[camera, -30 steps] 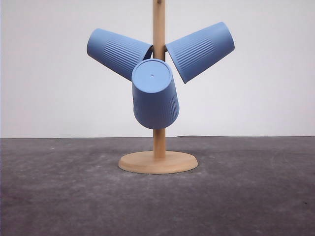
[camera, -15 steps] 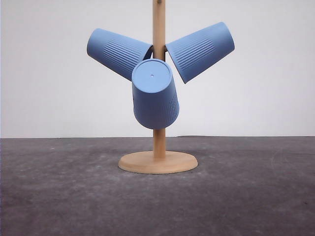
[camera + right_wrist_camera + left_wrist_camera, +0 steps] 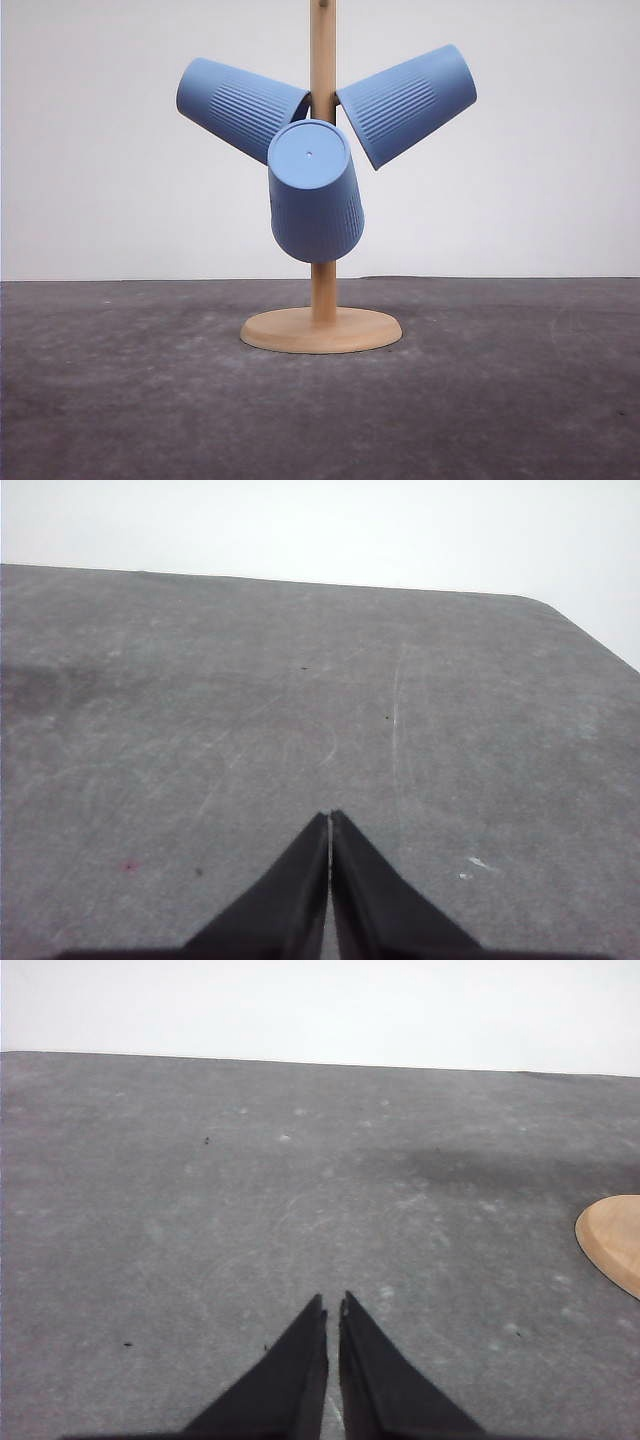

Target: Place three cups

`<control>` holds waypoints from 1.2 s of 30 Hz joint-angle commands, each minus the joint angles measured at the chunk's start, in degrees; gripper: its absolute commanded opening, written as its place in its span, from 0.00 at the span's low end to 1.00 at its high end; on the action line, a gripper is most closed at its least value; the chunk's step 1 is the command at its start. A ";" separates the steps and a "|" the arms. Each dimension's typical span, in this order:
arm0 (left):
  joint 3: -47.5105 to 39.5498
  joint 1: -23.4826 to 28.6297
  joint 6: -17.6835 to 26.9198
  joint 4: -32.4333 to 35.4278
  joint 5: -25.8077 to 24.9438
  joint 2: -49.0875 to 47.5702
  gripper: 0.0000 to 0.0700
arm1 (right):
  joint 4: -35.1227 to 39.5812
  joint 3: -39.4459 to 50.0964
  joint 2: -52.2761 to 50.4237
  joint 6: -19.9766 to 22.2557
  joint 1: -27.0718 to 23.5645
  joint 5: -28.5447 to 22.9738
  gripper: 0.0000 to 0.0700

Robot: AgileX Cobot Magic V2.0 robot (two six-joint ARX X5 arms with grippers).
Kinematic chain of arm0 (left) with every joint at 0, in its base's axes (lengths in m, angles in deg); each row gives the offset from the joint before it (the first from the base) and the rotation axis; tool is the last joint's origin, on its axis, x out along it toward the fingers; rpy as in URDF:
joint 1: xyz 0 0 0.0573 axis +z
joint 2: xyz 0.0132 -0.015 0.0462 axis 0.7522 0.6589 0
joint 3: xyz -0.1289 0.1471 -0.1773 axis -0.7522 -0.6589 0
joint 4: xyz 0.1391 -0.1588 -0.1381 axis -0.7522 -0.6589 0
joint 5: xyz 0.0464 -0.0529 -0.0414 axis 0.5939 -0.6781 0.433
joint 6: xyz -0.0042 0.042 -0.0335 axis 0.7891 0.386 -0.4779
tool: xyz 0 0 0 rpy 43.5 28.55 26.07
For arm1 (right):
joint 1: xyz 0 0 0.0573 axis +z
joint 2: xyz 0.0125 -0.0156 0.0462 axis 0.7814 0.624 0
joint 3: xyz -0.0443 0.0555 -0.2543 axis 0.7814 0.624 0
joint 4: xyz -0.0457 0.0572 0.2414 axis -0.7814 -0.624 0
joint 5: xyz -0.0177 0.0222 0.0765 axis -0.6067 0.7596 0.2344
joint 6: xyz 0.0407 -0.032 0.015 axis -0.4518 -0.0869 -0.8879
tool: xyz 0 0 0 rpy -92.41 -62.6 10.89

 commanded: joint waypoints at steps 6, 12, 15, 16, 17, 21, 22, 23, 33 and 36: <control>-0.79 -0.02 0.13 0.55 0.11 -0.07 0.00 | 0.37 0.11 0.00 0.22 0.15 -0.04 0.00; -0.79 -0.02 0.13 0.55 0.11 -0.07 0.00 | 0.37 0.11 0.00 0.22 0.15 -0.02 0.00; -0.79 -0.02 0.13 0.55 0.11 -0.07 0.00 | 0.37 0.11 0.00 0.22 0.15 -0.02 0.00; -0.79 -0.02 0.13 0.55 0.11 -0.07 0.00 | 0.37 0.11 0.00 0.22 0.15 -0.04 0.00; -0.79 -0.02 0.13 0.55 0.11 -0.07 0.00 | 0.37 0.11 0.00 0.22 0.15 -0.02 0.00; -0.79 -0.02 0.13 0.55 0.11 -0.07 0.00 | 0.37 0.11 0.00 0.22 0.15 -0.02 0.00; -0.79 -0.02 0.13 0.55 0.11 -0.07 0.00 | 0.35 0.11 0.00 0.22 0.15 -0.03 0.00; -0.79 -0.02 0.13 0.55 0.11 -0.07 0.00 | 0.37 0.11 0.00 0.22 0.15 -0.04 0.00; -0.79 -0.02 0.13 0.55 0.11 -0.07 0.00 | 0.37 0.11 0.00 0.22 0.15 -0.04 0.00; -0.79 -0.02 0.13 0.55 0.11 -0.07 0.00 | 0.37 0.11 0.00 0.22 0.15 -0.02 0.00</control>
